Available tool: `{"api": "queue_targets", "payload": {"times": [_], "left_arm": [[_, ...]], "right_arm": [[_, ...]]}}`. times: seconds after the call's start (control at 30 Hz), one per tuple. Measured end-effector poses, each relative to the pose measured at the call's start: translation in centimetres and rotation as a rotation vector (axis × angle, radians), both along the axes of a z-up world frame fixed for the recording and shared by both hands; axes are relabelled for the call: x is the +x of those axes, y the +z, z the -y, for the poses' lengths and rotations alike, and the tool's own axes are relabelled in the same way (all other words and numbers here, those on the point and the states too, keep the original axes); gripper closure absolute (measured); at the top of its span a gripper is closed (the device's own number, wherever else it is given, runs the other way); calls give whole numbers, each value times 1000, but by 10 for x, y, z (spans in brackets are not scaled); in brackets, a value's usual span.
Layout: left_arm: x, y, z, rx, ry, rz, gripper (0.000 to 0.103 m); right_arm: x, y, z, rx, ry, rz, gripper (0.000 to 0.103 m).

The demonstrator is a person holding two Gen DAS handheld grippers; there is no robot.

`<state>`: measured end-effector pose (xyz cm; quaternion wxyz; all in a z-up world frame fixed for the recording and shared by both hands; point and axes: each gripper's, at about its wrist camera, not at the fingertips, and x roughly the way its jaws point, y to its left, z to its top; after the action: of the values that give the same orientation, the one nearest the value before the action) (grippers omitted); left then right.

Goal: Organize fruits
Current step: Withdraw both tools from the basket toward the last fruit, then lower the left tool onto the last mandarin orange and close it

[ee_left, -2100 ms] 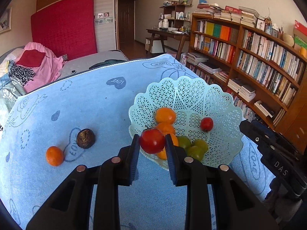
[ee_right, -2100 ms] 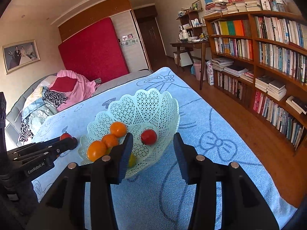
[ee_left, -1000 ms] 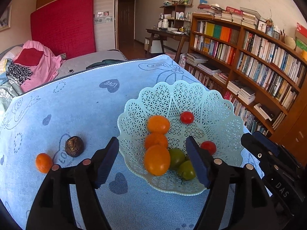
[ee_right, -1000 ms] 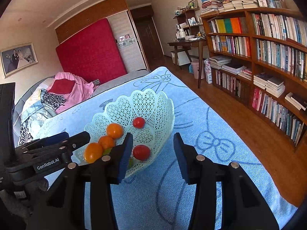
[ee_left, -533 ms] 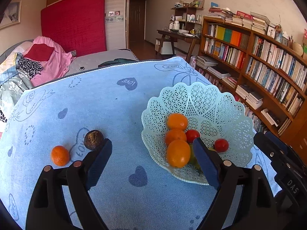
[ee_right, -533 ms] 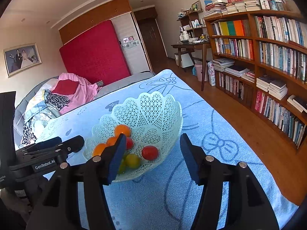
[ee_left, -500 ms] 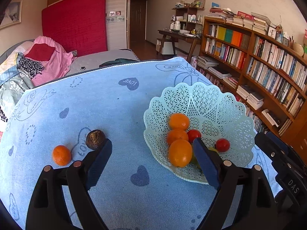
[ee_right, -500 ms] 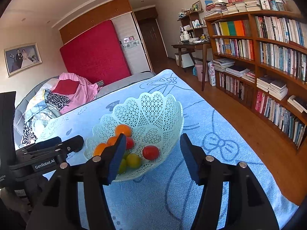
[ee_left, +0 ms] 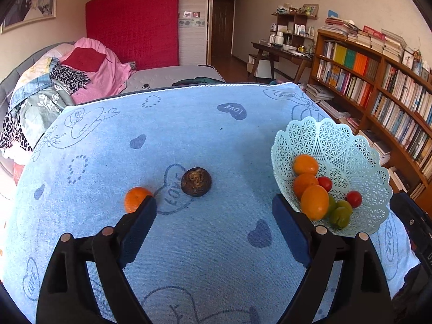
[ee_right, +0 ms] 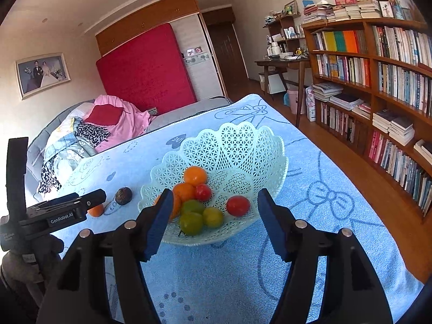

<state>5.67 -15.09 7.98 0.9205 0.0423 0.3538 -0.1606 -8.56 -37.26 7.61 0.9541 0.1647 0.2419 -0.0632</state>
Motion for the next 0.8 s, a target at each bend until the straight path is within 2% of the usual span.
{"api": "queue_targets", "payload": {"times": [0.37, 0.73, 0.8], "left_arm": [[17, -22, -49, 19, 127, -49, 16], [46, -44, -57, 68, 172, -86, 16], [53, -49, -60, 72, 175, -101, 20]], "right_arm": [[7, -5, -18, 10, 43, -26, 37], [18, -6, -36, 14, 80, -43, 37], [21, -6, -40, 11, 88, -47, 37]]}}
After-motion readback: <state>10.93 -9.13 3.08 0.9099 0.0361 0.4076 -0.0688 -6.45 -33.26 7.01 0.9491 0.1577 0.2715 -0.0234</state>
